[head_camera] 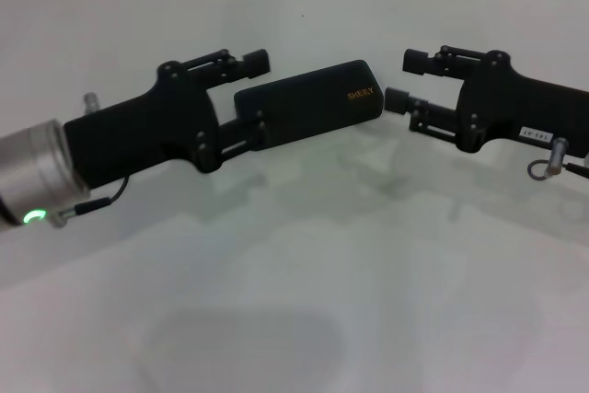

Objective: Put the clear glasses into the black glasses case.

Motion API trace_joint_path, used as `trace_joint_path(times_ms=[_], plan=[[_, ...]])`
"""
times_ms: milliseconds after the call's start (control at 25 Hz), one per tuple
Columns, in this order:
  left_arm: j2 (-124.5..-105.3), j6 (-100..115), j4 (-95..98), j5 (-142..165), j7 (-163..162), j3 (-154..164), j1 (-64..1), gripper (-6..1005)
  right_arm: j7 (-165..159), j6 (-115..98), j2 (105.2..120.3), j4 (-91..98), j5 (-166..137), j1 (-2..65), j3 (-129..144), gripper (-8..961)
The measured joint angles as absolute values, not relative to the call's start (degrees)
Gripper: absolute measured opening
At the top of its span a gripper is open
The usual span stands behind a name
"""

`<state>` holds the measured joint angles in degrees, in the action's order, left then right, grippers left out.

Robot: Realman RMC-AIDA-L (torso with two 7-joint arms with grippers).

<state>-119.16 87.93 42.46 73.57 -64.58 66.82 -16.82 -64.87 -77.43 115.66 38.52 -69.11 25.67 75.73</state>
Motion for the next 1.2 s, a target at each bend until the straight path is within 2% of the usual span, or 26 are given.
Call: trace_joint_path(times_ms=[40,160,360,600,920,1200], plan=[[-119.30,89.1,41.9,73.5,-63.2,66.1,-16.6,449,-65.0,-77.4,115.62,38.5,-69.3,25.9,76.1,379],[-119.54,91.5,40.6,73.4,-61.7,64.3,-16.0,529,-64.6,-77.4,115.70,38.5,-69.4,25.7,76.4,607],[-119.29,92.0,40.6,73.3,-62.7,63.0,-13.1,765,-62.5,-76.7,115.96,38.2,-69.1,24.8,76.5,680],[-119.10,92.2,40.7,74.0,-62.5,62.9,-10.8,889,-60.5,-78.6,115.88,36.4,-68.3,24.3,76.1,768],[-118.19,93.5,41.7,82.6,-63.2,63.1,-11.7,889,-60.2,-80.1,115.40,36.4,-70.7,24.8,78.5,768],[-118.06,94.0,41.9,84.8,-63.3,63.0,-12.0,889,-60.3,-81.6,115.74,36.5,-74.2,25.2,79.4,769]])
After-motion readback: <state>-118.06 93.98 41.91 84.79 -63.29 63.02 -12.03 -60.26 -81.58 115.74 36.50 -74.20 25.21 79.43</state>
